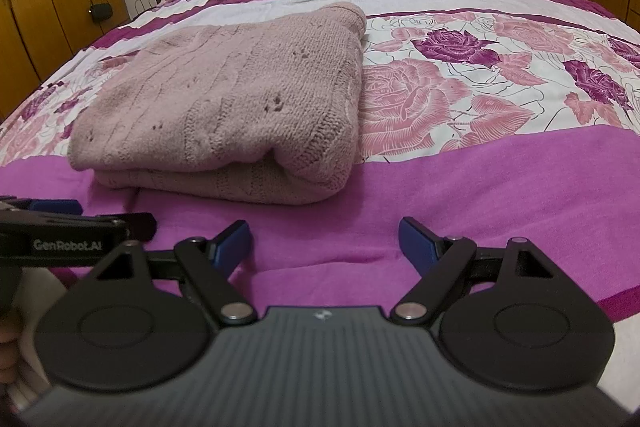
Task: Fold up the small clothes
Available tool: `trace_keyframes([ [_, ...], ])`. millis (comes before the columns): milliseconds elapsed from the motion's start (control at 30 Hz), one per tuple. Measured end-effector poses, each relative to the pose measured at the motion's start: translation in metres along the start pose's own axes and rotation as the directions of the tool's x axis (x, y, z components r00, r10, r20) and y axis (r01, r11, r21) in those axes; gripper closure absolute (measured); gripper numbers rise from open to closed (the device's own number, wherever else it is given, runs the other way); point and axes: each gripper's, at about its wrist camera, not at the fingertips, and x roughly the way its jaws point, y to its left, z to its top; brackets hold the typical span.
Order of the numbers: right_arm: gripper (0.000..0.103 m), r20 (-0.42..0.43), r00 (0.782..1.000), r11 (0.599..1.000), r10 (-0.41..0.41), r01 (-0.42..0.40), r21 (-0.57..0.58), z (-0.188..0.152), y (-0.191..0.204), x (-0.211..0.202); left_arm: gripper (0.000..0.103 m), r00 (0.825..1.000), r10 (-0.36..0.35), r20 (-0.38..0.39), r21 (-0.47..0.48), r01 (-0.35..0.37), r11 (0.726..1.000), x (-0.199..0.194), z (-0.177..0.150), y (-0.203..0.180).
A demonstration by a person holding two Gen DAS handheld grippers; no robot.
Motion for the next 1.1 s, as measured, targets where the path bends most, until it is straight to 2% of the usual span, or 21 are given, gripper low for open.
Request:
trace_keyframes([
  [300, 0.020, 0.000, 1.000, 1.000, 0.001, -0.001, 0.000, -0.0002, -0.0001, 0.0002, 0.007, 1.000, -0.016, 0.019, 0.006, 0.016, 1.000, -0.0031, -0.0026, -0.0019],
  [1100, 0.019, -0.001, 1.000, 1.000, -0.005, 0.005, -0.007, -0.0002, 0.0012, 0.0018, 0.007, 1.000, 0.007, 0.018, 0.004, -0.007, 1.000, -0.0010, -0.0037, -0.0018],
])
